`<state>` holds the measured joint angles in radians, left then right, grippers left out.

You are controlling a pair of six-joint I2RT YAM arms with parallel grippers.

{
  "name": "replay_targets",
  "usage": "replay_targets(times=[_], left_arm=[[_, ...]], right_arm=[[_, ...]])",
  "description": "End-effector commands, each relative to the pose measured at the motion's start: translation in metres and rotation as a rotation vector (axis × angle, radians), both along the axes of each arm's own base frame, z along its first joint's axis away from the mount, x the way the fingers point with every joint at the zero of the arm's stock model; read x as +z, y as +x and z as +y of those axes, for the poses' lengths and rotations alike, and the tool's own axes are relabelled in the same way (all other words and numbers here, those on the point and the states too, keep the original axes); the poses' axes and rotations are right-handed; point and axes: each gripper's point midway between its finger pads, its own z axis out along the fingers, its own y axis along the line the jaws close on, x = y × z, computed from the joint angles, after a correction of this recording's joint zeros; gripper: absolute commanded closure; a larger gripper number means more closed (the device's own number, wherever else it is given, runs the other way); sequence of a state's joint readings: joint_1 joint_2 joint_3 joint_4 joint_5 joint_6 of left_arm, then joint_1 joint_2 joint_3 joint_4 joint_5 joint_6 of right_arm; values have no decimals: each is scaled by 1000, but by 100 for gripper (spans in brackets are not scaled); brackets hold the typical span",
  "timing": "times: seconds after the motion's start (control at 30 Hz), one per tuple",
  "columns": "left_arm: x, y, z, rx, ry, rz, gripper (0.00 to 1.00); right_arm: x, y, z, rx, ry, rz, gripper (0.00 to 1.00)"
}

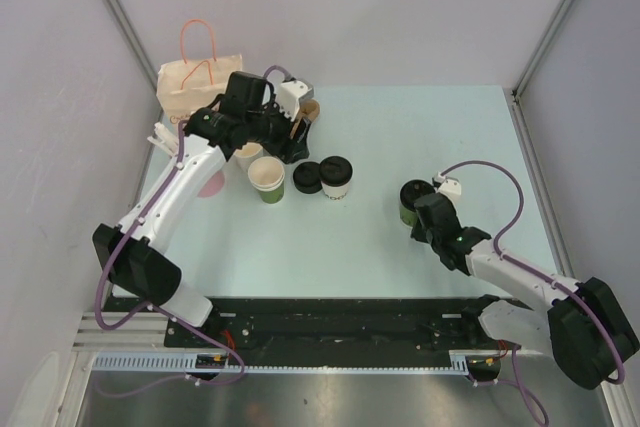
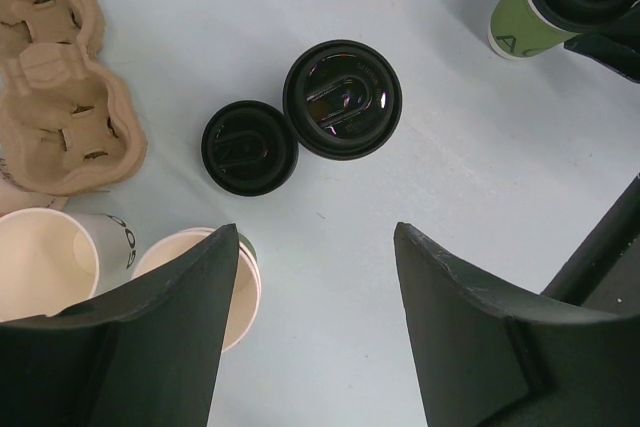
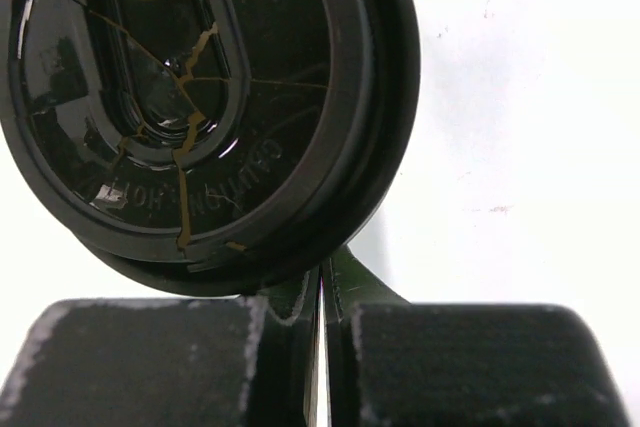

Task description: Pack the takeout coffee

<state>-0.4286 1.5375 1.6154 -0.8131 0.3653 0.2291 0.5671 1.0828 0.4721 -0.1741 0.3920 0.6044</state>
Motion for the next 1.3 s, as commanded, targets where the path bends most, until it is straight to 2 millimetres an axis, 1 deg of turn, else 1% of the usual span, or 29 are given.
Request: replay_targets(times=[0.0, 0.07, 0.13, 0.23, 0.33, 0.37, 0.4, 0.53, 0.6, 0.63, 0.7, 0.73, 0.77, 1.0, 1.17, 1.2, 1.27], left_arm=[[0, 2, -1, -49, 8, -32, 31], [0, 2, -1, -51, 8, -31, 31], [-2, 4, -1, -46, 13, -26, 32], [-2, 6, 1, -35, 22, -31, 32], [3, 10, 2, -28, 27, -52, 32], [7, 11, 2, -24, 24, -61, 32], [8, 13, 3, -18, 29, -67, 32], [11, 15, 2, -14, 29, -73, 32], [9, 16, 3, -13, 31, -69, 32], [9, 16, 3, -11, 32, -70, 32], [7, 18, 3, -9, 38, -66, 32], [7, 19, 3, -6, 38, -69, 32], [8, 21, 2, -5, 39, -71, 32], [6, 23, 2, -3, 41, -64, 32], [6, 25, 2, 0, 45, -66, 32], [6, 25, 2, 1, 46, -67, 32], [6, 25, 2, 1, 46, -65, 32]], right_arm=[[6, 5, 1, 18, -5, -40, 100], [0, 6, 0, 22, -6, -30, 100], [0, 13, -1, 22, -8, -43, 100], [-1, 20, -12, -6, -31, -50, 100], [2, 28, -21, -20, -41, -73, 100], [2, 30, -22, -21, -40, -77, 100], [5, 36, -22, -24, -29, -103, 100], [3, 46, -24, -23, -24, -116, 100], [2, 50, -24, -20, -11, -118, 100], [-5, 51, -24, -20, -16, -101, 100], [-6, 56, -24, -21, -5, -111, 100], [-11, 56, -22, -13, 2, -97, 100], [-8, 60, -20, -15, 20, -113, 100], [-14, 74, -26, -55, 73, -123, 100], [-18, 86, -17, -18, 89, -119, 100], [-20, 92, -13, -11, 89, -110, 100], [-22, 97, -6, 6, 107, -102, 100]])
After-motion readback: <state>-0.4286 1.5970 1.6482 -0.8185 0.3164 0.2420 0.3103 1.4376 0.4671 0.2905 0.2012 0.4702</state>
